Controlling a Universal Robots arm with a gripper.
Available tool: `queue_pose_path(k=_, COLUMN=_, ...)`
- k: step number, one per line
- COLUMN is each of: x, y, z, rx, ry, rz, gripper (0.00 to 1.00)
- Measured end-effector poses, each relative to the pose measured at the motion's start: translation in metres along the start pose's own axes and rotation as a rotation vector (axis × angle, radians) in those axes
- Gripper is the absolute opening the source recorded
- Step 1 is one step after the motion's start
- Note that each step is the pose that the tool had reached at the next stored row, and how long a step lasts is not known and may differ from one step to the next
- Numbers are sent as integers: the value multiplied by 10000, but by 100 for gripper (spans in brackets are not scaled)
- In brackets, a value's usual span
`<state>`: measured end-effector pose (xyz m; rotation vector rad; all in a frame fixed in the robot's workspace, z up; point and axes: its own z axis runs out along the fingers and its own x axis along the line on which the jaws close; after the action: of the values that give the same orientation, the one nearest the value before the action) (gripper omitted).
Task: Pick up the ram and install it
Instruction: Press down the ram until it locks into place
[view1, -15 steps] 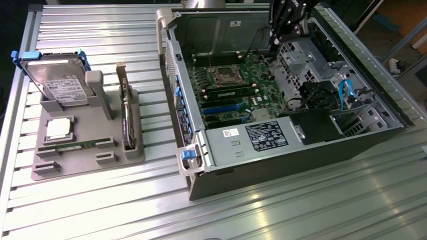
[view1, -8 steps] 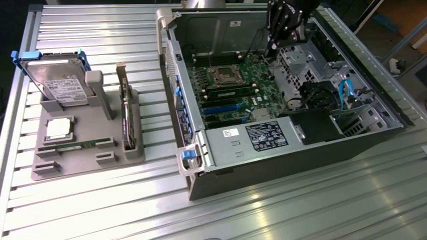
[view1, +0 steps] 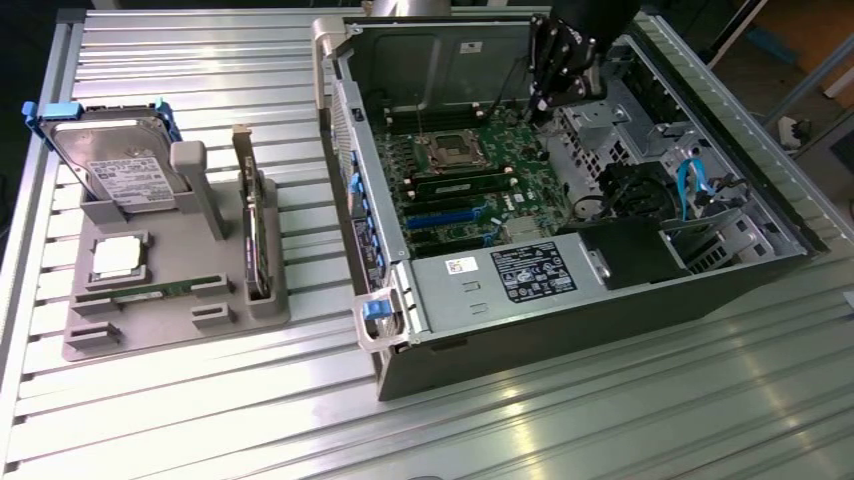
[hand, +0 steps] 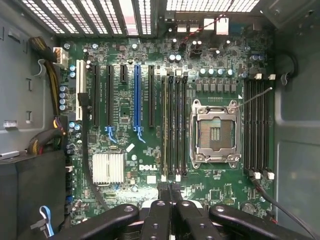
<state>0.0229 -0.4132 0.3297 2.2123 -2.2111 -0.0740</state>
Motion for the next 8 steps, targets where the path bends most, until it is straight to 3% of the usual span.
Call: queue_pose_path(k=8, x=5, y=-8, z=191, rx=6, ry=0, rz=0, gripper=11)
